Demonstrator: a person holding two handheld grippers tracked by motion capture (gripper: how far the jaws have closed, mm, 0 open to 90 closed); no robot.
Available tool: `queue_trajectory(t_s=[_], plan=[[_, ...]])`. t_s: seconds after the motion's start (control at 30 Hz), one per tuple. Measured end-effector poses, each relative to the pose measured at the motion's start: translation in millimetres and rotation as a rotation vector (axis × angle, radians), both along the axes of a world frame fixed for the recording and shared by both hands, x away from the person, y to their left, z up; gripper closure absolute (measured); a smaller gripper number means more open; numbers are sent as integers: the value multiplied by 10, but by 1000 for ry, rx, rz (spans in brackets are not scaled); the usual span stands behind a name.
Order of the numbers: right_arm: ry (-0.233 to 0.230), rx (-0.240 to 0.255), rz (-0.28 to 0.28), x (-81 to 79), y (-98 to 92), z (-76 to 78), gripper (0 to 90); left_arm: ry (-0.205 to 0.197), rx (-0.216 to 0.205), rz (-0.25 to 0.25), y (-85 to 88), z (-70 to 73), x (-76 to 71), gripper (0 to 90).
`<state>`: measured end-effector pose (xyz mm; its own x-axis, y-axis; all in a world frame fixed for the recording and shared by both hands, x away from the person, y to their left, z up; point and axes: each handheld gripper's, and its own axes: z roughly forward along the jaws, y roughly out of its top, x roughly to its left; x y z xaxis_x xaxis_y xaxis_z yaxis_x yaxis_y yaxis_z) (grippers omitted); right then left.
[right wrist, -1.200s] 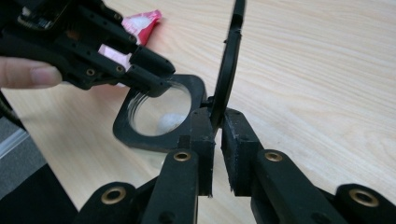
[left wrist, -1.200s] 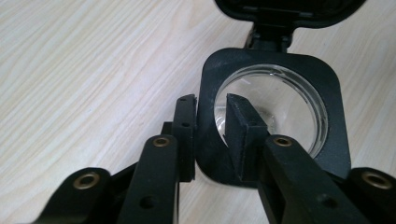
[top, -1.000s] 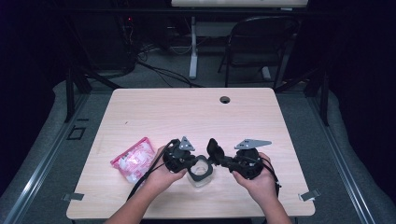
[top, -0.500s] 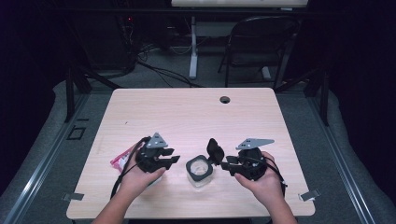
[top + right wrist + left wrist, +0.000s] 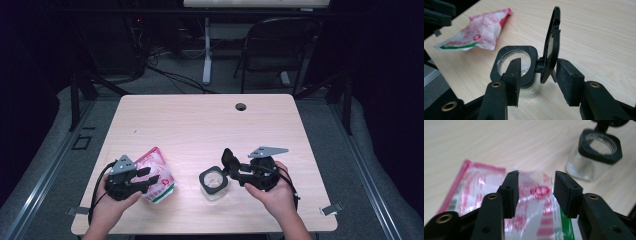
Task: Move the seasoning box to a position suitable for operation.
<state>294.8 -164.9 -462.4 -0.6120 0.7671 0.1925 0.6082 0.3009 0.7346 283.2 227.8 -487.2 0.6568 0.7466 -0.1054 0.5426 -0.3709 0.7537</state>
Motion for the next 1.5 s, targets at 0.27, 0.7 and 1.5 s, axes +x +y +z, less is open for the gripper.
queue_trajectory(t_s=[0.27, 0.7, 1.5], plan=[[18, -14, -19, 145, 181, -196, 646, 27, 15, 28, 129, -62, -114, 592], [12, -5, -55, 283, 202, -296, 854, 13, 14, 90, 265, -84, -200, 593], [9, 31, -160, 300, 2, -301, 776, 6, 8, 116, 359, -84, -162, 579]])
